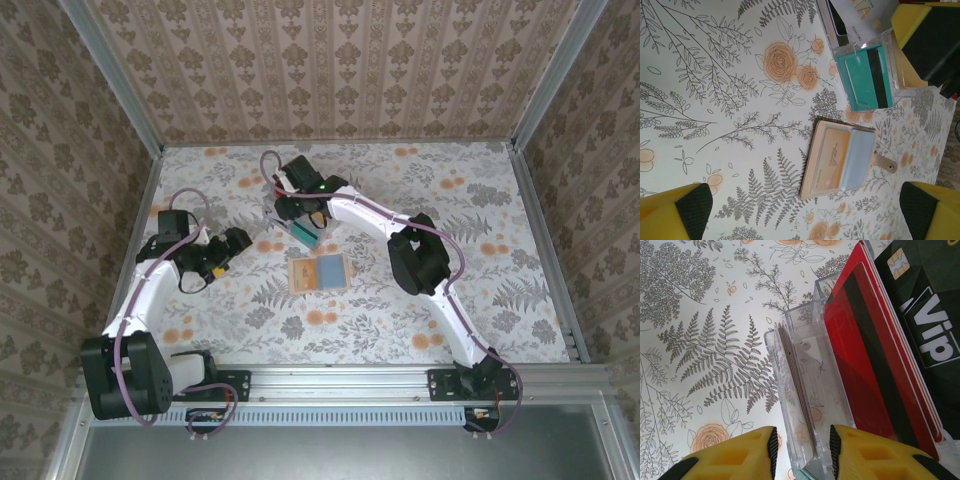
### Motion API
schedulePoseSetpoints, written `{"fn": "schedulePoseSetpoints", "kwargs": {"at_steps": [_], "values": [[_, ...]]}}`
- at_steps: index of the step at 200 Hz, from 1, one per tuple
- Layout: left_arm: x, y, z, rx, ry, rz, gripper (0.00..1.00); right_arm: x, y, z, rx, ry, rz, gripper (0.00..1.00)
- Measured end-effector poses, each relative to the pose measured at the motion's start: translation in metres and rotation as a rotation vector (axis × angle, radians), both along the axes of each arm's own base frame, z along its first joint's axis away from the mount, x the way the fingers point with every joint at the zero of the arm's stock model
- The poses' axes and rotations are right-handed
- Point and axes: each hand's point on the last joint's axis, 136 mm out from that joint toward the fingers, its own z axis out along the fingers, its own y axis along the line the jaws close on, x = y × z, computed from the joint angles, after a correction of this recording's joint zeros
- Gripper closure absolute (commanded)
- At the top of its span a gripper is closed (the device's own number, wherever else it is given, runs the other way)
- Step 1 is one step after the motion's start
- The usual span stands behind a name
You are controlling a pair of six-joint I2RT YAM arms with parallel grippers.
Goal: Take the credit cards out of the card holder
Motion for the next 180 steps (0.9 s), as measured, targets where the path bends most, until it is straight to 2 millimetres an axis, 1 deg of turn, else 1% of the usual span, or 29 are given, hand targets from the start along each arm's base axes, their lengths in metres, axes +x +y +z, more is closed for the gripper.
{"fn": "schedulePoseSetpoints", "kwargs": {"at_steps": [17,50,75,103,127,156,180], "values": [[0.0,0.0,0.0,-0.001,0.0,-0.001,0.0,0.002,0.001,0.003,0.005,-0.008,0.001,0.69],[0.0,0.0,0.0,-0.002,0.0,-0.001,0.0,0.003,0.003,0.007,0.005,-0.02,0.014,0.79],[0.0,0.0,0.0,-0.002,0.0,-0.001,0.0,0.002,0.003,0.007,-0.007,-0.03,0.033,0.79],[0.0,0.0,0.0,-0.002,0.0,-0.001,0.0,0.002,0.003,0.007,-0.018,-0.041,0.049,0.74],[0.0,0.0,0.0,-0.002,0.0,-0.001,0.0,0.003,0.002,0.006,-0.023,-0.044,0.05,0.73],[0.0,0.0,0.0,-0.002,0.0,-0.001,0.0,0.003,0.002,-0.004,-0.035,-0.034,0.052,0.77],[0.0,0.0,0.0,-0.002,0.0,-0.001,0.0,0.004,0.002,-0.005,-0.045,-0.044,0.064,0.86]]}}
